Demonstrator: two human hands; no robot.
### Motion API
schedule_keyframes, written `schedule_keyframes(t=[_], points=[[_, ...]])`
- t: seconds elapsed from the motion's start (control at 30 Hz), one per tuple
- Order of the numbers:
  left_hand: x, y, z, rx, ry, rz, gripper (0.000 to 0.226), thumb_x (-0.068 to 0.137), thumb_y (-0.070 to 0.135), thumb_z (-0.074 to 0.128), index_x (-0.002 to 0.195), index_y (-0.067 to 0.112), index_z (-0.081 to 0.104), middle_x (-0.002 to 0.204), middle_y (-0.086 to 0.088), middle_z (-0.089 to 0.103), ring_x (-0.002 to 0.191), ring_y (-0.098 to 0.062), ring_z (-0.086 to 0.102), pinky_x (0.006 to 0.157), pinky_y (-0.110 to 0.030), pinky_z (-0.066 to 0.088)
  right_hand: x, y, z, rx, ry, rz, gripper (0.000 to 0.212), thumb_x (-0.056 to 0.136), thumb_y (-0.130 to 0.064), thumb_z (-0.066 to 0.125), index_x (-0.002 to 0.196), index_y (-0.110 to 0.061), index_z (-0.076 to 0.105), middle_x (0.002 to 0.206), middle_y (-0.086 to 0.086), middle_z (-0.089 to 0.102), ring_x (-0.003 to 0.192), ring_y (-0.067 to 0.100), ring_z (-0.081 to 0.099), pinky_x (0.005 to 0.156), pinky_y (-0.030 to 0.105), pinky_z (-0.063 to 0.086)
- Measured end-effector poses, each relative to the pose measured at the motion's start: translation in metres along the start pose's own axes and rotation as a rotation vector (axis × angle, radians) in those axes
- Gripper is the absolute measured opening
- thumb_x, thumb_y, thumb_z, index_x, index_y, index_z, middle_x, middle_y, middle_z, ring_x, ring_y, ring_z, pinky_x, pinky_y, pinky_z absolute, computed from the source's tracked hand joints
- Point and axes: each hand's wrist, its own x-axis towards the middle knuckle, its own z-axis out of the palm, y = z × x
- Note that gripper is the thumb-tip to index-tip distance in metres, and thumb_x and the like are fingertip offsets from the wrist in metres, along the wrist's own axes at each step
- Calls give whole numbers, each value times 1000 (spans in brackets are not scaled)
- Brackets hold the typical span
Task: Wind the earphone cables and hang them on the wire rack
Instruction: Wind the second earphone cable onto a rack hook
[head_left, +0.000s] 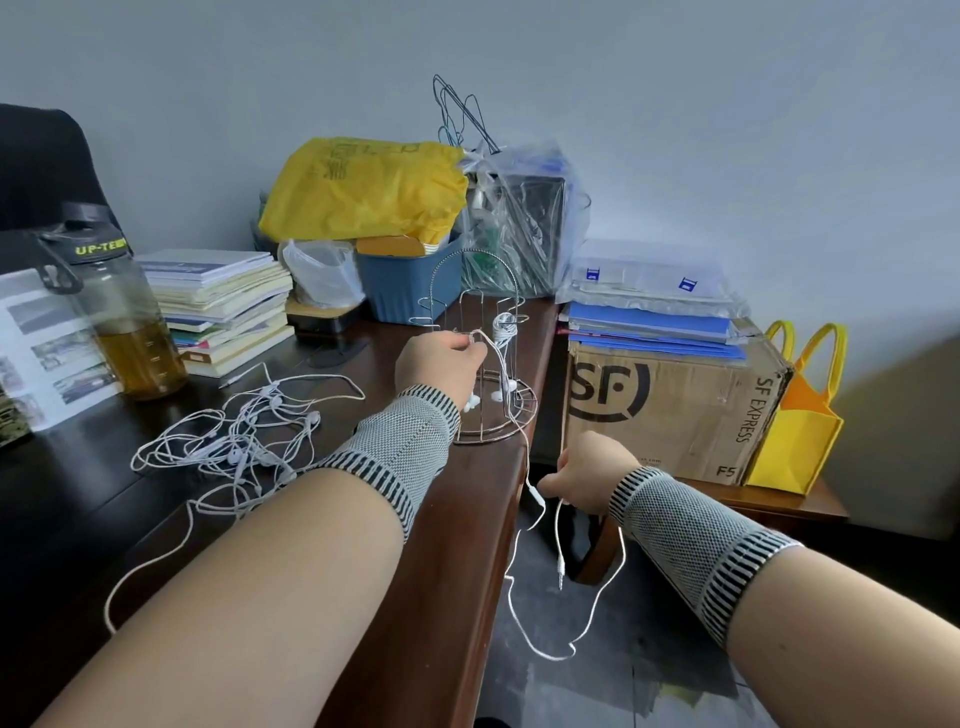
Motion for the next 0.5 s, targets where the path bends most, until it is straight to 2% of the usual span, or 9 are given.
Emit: schedule_keyframes(t=[0.1, 0.17, 0.27, 0.37, 0.43, 0.5], points=[[4, -2, 4, -87, 2, -50, 20, 88, 26, 64, 70, 21, 73, 55, 7, 62, 43, -4, 54, 61, -21, 53, 5, 0, 0, -17, 59, 4, 33, 87, -34, 63, 64, -11, 56, 63, 0, 54, 59, 12, 51, 48, 21, 36], [4, -6, 4, -146, -11, -74, 13, 86, 26, 67, 77, 20, 75, 53, 9, 61, 46, -5, 54, 52, -18, 48, 10, -2, -3, 8, 124, -10, 26, 86, -35, 63, 77, -11, 65, 75, 1, 63, 68, 14, 58, 52, 22, 41], [6, -11, 2, -154, -56, -59, 10, 85, 26, 70, 86, 18, 75, 68, 8, 64, 59, -2, 53, 57, -15, 44, 18, -12, -7, 20, 161, -52, 30, 85, -41, 62, 101, -16, 65, 98, 1, 65, 82, 15, 60, 67, 26, 49], [8, -12, -3, -146, -84, -37, 10, 85, 27, 71, 88, 19, 75, 71, 8, 64, 64, -2, 54, 60, -17, 44, 27, -25, -7, 72, 187, -77, 57, 84, -44, 60, 135, -21, 48, 132, 8, 46, 112, 25, 55, 96, 35, 48], [11, -13, -6, -133, -106, -40, 11, 85, 29, 70, 89, 20, 75, 66, 11, 61, 63, -4, 53, 62, -20, 42, 34, -34, -7, 145, 232, -103, 62, 85, -44, 59, 141, -23, 42, 138, 10, 41, 124, 28, 45, 104, 38, 41], [13, -15, -8, -133, -131, -54, 10, 85, 28, 70, 86, 20, 75, 60, 11, 59, 60, -6, 52, 62, -20, 43, 38, -41, -7, 198, 262, -132, 50, 87, -41, 58, 134, -23, 51, 133, 8, 49, 122, 27, 48, 101, 35, 42]])
